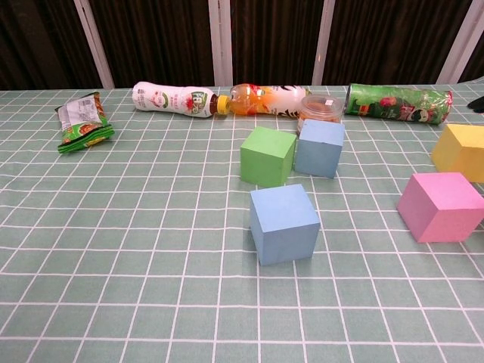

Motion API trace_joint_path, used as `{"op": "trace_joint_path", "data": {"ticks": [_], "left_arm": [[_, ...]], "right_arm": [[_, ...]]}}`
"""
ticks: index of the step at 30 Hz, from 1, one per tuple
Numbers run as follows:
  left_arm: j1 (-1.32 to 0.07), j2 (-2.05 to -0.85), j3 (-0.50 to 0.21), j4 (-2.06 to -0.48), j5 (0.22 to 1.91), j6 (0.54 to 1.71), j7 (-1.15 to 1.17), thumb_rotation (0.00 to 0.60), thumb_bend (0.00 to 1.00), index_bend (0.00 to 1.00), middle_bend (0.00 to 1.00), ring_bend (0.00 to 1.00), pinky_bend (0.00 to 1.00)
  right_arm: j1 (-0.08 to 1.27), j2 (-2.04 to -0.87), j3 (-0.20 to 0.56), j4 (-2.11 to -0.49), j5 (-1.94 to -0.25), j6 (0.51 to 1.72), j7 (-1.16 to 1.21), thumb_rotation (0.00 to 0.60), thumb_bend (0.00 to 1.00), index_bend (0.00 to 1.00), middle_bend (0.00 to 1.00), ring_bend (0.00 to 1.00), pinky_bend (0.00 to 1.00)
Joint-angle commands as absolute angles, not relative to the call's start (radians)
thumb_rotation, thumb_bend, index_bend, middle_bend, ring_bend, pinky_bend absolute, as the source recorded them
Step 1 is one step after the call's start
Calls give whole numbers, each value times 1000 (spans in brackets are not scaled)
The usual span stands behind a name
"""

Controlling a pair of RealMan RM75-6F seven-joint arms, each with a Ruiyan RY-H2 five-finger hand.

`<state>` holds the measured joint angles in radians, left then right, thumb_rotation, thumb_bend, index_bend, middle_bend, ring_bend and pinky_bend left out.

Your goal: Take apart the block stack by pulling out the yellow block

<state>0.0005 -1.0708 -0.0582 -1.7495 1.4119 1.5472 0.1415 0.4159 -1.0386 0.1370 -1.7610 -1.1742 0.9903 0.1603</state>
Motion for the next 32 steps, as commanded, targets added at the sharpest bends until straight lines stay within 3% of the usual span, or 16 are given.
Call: {"op": "trace_joint_path", "data": {"ticks": [1, 6, 11, 17, 20, 23, 32], "left_arm": [[1, -1068, -58, -1751, 1412, 1546, 137, 600, 187, 214, 64, 0, 0], [1, -1068, -57, -1744, 1428, 1553, 121, 600, 187, 214, 64, 0, 0], [6, -1063, -59, -1731, 1444, 1571, 90, 600, 187, 213, 64, 0, 0], [11, -1068, -61, -1711, 1462, 1591, 65, 600, 187, 211, 60, 0, 0], [6, -1068, -52, -1709, 1474, 1579, 70, 600, 187, 211, 51, 0, 0], [2, -1071, -44, -1708, 1490, 1573, 83, 600, 187, 211, 43, 0, 0], [-4, -1077, -54, -1684, 1481, 1573, 115, 600, 187, 210, 40, 0, 0]], "right_arm": [[366, -990, 161, -1817, -1118, 1111, 88, 600, 156, 35, 2, 42, 0], [300, -1108, 179, -1768, -1181, 1349, 50, 600, 168, 74, 30, 75, 0], [216, -1191, 116, -1594, -1377, 1543, 57, 600, 185, 81, 31, 75, 0], [116, -1243, 60, -1456, -1502, 1724, 85, 600, 185, 81, 24, 46, 0], [103, -1198, -14, -1444, -1555, 1670, 73, 600, 184, 68, 0, 10, 0], [115, -1123, -64, -1536, -1572, 1576, 28, 600, 185, 63, 0, 7, 0], [119, -1116, -34, -1579, -1495, 1499, -123, 600, 184, 61, 0, 8, 0]]}}
